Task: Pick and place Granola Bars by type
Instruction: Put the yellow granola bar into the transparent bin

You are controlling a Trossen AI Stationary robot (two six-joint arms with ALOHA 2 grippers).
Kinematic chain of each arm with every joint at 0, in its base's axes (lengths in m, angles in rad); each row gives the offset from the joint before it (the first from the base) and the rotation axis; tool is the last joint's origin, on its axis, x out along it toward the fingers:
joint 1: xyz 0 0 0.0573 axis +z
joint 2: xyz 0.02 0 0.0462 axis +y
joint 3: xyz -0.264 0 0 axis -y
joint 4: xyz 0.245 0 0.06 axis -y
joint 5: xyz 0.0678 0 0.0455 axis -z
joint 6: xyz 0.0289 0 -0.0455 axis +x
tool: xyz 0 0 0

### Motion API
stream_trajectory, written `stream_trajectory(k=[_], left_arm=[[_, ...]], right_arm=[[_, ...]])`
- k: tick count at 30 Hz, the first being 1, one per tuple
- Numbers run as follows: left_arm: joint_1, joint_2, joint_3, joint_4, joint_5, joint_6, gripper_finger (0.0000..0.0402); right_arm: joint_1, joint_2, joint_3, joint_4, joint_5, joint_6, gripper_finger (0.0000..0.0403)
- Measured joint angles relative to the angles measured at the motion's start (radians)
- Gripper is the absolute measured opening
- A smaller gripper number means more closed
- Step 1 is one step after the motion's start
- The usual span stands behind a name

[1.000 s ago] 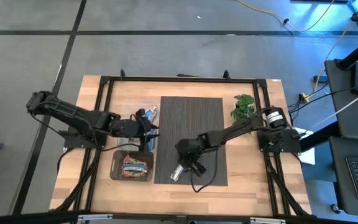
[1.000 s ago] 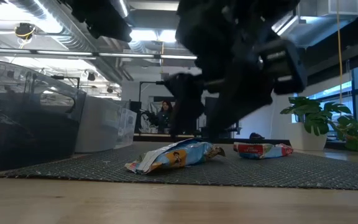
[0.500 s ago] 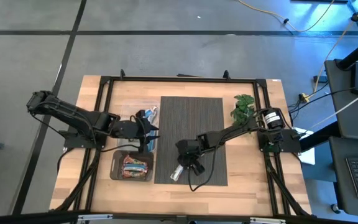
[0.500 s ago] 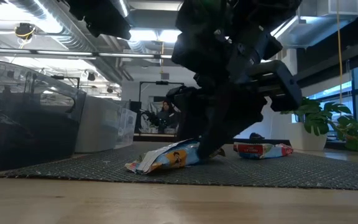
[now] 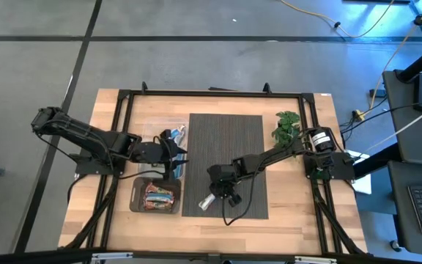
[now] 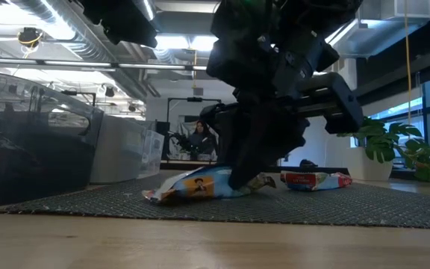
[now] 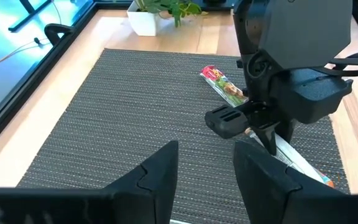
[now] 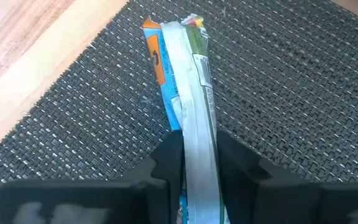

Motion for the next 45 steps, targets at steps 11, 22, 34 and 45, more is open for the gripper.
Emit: stream_trajectory(k=[11, 22, 34, 45], left_arm=[[0.0, 0.0, -0.001, 0.006, 0.002, -0.033, 0.0145], [0.034, 0.005, -0.001, 0.101, -0.008, 0.128, 0.0145], [0.105, 0.089, 0.0, 0.453, 0.009, 0.291, 0.0152], [0.109, 0.171, 0.0, 0.706, 0.075, 0.436, 0.0148]], right_arm=[[-0.007, -0.121, 0.063, -0.2, 0.004, -0.083, 0.0072], [-0.15, -0.542, -0.001, -0.146, 0.074, -0.103, 0.0072], [-0.243, -0.652, -0.307, 0.568, 0.071, 0.032, 0.0072], [-0.243, -0.65, -0.341, 0.612, 0.071, 0.086, 0.0072]])
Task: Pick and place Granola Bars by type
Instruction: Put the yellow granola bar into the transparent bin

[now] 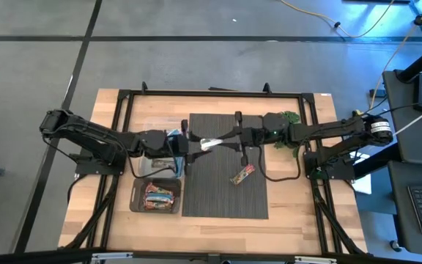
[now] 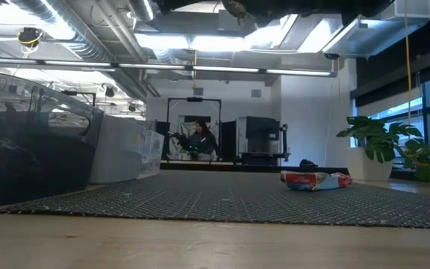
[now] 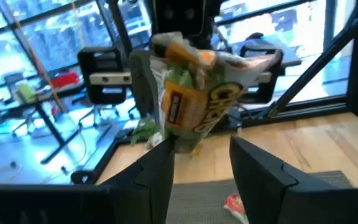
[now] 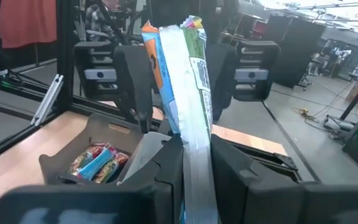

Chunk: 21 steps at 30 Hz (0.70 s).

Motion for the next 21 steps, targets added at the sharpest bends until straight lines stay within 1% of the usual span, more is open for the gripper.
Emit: stream_trajectory(k=[9, 13, 17, 21], left_arm=[[0.0, 0.006, 0.0, 0.067, 0.011, 0.021, 0.0144], [0.0, 0.006, 0.0, 0.067, -0.02, 0.035, 0.0144], [0.0, 0.005, 0.0, 0.068, -0.022, 0.035, 0.0145], [0.0, 0.005, 0.0, 0.066, -0.046, 0.037, 0.0144]], right_arm=[[0.0, 0.0, 0.0, -0.003, 0.0, 0.023, 0.0072], [0.0, 0.0, 0.0, -0.011, 0.001, 0.022, 0.0072], [0.0, 0.001, 0.0, -0.016, 0.001, 0.022, 0.0072], [0.002, 0.001, 0.0, -0.021, 0.001, 0.023, 0.0072]])
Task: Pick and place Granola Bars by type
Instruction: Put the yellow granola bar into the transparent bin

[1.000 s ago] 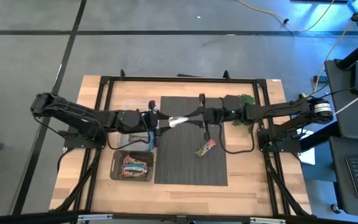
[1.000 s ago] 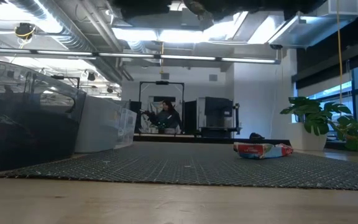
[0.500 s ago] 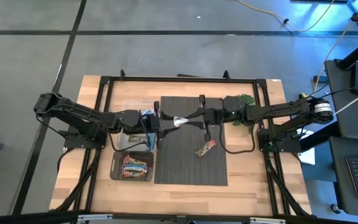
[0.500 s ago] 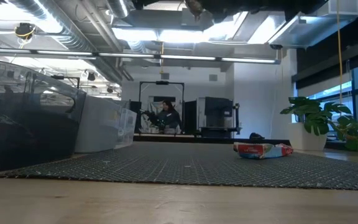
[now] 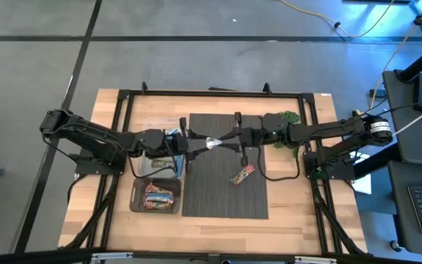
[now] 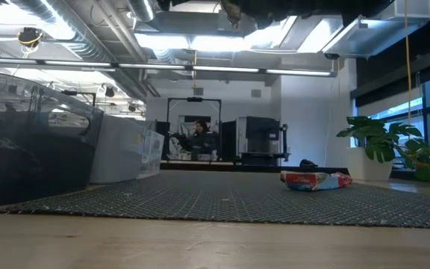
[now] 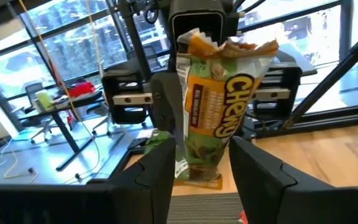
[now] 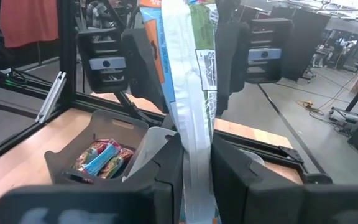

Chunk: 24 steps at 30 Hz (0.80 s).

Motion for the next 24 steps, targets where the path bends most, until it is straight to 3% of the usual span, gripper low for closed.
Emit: stream_trajectory(k=[11, 24], left_arm=[[0.016, 0.031, 0.001, 0.039, 0.038, -0.041, 0.014], [0.018, 0.039, 0.001, 0.041, 0.031, -0.003, 0.0099]], right_arm=[[0.0, 0.076, 0.0, 0.068, 0.002, -0.001, 0.0072], [-0.001, 0.075, 0.0, 0.055, 0.002, -0.006, 0.0072]])
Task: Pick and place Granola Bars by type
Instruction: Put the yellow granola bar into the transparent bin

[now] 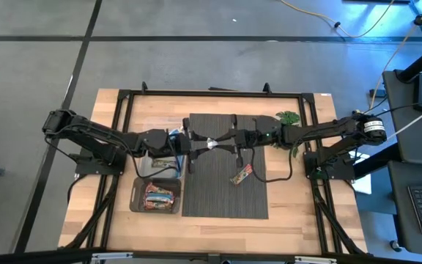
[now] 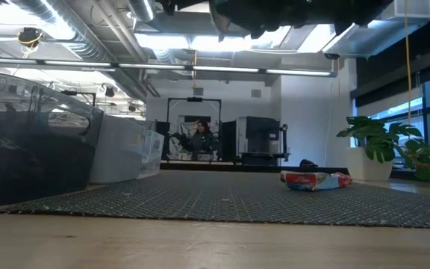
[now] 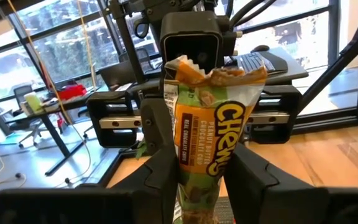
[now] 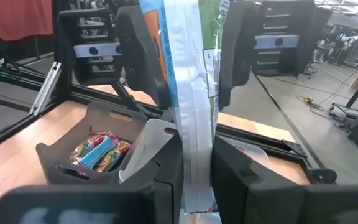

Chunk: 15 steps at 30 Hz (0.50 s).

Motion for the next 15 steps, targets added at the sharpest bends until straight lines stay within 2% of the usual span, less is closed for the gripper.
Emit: stream_trajectory(k=[9, 15], left_arm=[[0.0, 0.001, 0.0, -0.017, -0.005, 0.001, 0.0098], [0.0, 0.001, 0.0, -0.037, -0.029, 0.003, 0.0097]], right_arm=[[0.0, 0.0, 0.001, -0.027, -0.003, -0.01, 0.0076], [0.0, -0.001, 0.002, -0.087, -0.002, 0.003, 0.0128]])
